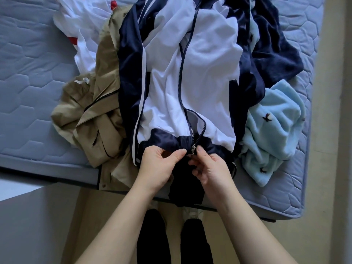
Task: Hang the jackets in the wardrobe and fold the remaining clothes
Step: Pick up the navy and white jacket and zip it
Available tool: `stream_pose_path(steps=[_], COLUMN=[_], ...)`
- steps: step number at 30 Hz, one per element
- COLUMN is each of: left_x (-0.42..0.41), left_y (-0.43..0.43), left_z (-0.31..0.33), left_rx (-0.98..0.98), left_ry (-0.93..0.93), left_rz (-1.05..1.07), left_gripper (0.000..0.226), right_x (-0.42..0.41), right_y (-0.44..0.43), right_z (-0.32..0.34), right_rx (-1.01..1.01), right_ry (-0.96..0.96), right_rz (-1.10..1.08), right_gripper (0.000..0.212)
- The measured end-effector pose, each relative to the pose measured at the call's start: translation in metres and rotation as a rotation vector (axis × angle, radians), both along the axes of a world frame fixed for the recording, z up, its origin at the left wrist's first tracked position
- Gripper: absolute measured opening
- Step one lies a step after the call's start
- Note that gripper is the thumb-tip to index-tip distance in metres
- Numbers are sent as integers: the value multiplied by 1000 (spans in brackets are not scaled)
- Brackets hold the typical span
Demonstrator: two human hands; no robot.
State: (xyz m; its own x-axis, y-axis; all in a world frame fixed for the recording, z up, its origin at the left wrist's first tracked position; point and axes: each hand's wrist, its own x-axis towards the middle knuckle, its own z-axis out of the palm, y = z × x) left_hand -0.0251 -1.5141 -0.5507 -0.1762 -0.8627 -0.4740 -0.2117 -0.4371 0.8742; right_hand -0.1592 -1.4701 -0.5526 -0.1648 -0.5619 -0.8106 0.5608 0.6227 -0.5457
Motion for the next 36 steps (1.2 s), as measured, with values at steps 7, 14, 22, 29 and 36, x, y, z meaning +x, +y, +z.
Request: stream_pose_path(steps=[7,14,22,29,36], left_x=[5,9,12,6,2], left_y=[3,9,22,21,32], left_z=[-3,-6,-34,-33,-51], left_rx=[-1,-95,-86,116,274], left_ry=[-5,-219,-330,62,-125], left_rz=[-1,-41,-37,97,98], left_gripper=[39,52,49,16,38], right_x=[-5,-12,-11,-9,-7], right_y=[14,5,-39,-48,-50], right_z=[6,20,32,32,31], right_rx=[-47,41,-34,-57,-47], right_ry=[21,-186,-174,-91,-41], right_rz=[267,137,-118,-1,-38], right_gripper=[33,27,22,19,20])
